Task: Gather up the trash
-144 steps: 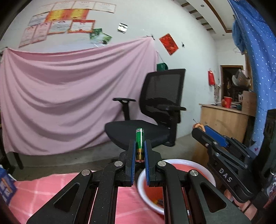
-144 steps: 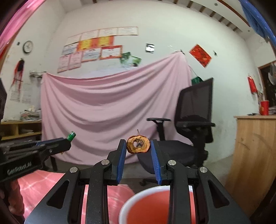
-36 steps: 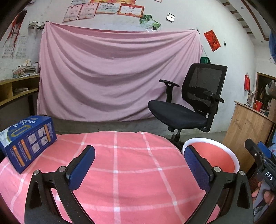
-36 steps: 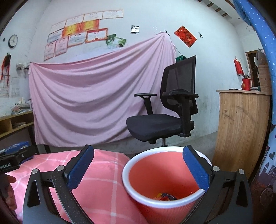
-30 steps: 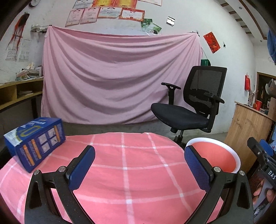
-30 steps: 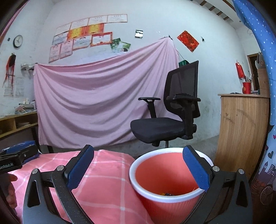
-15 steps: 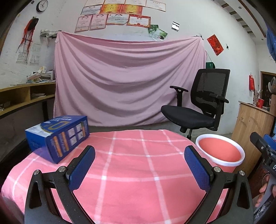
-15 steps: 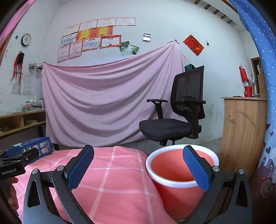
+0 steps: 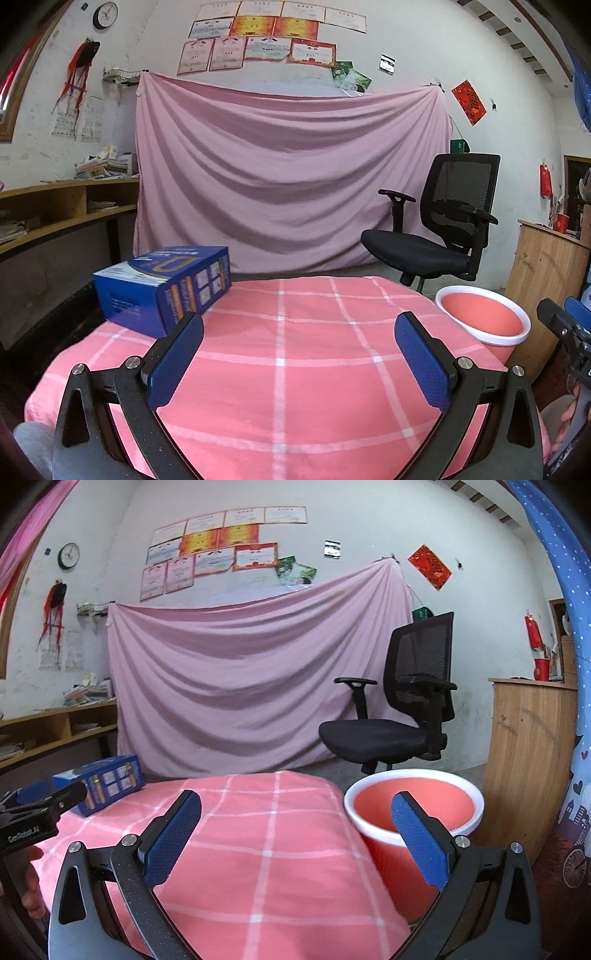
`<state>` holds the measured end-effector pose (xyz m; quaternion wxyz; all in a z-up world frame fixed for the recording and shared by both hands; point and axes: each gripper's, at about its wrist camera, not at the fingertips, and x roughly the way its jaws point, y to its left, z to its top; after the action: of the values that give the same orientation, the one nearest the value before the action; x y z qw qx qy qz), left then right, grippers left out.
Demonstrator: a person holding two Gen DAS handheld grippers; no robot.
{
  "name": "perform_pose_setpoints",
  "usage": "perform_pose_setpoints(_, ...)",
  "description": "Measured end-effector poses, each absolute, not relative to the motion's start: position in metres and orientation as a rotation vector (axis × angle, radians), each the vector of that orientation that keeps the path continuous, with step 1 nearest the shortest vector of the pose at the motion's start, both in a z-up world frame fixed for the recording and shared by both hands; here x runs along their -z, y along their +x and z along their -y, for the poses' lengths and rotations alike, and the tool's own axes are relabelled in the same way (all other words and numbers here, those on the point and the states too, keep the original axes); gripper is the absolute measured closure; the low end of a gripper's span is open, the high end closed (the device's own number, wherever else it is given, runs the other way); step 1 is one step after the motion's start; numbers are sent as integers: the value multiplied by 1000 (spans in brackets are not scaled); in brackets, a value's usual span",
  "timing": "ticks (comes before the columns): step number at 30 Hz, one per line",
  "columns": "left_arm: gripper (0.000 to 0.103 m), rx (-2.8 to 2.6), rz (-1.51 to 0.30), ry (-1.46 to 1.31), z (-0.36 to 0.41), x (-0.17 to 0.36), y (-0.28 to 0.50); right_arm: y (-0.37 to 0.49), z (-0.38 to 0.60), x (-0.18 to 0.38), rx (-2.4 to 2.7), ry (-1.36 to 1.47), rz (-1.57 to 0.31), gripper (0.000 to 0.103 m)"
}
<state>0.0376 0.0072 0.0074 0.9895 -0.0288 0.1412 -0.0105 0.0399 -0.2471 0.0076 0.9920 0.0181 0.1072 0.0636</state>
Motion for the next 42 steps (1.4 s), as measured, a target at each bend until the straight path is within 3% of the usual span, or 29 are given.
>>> perform_pose_setpoints(16,2,3,-273,-61,-15,3,14,24,226,0,-112,-5,-173,0)
perform_pose_setpoints(42,2,-29,-310,-115,-28,26,32,45,223,18,-14,-24,-279,0)
